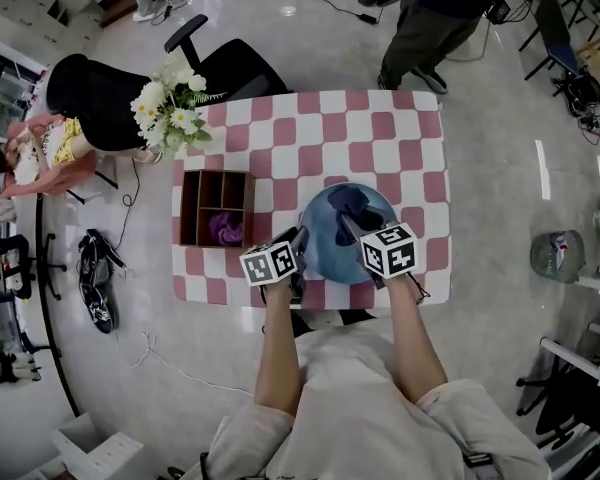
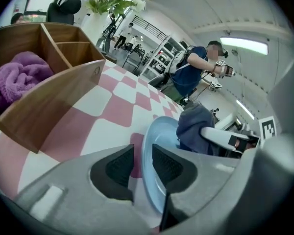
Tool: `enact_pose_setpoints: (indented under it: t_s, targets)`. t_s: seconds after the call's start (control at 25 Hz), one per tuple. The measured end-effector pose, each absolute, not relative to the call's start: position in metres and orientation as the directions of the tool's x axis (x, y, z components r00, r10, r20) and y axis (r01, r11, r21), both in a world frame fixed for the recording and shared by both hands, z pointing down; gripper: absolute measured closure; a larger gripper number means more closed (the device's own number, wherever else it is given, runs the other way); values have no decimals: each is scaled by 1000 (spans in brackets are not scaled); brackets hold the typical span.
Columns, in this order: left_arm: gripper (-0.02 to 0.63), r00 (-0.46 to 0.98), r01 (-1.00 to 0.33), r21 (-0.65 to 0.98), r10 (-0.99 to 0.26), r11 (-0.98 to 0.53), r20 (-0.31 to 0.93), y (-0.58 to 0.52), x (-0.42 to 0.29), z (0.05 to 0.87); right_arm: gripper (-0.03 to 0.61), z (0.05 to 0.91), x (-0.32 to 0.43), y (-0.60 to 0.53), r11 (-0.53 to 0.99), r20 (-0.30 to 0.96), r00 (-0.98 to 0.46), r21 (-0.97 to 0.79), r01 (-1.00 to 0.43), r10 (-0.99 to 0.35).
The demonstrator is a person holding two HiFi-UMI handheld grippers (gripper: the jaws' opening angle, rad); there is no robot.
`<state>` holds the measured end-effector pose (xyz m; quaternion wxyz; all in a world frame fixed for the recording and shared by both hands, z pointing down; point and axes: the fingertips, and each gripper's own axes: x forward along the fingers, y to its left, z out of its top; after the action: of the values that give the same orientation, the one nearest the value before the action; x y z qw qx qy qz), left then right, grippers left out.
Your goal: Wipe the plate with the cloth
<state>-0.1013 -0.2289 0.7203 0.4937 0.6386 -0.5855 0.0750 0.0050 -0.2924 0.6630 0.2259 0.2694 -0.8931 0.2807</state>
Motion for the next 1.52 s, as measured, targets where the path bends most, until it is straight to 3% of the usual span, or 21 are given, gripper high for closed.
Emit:
enact_pose_setpoints:
  t_s: [0.28,0.36,1.04,1.52]
  targets:
    - [513,279,-885,446,-615,134,737,-234,-91,735,479,661,18,-289,697,573,-737,-360,-619,-358]
    - [572,261,-889,434,-617,147,743,-234,-93,736,479,659,21,-287,699,579,-731,-351,-623,-361]
    - [591,220,-893,443,-786,75,577,-238,-94,643,479,613,-14,-264,785,538,-747,-230,-575,-390]
    - [591,273,-932,350,-824,-98,496,-246,-57,596,477,589,-29,-268,804,503,-734,-122,-582,-455]
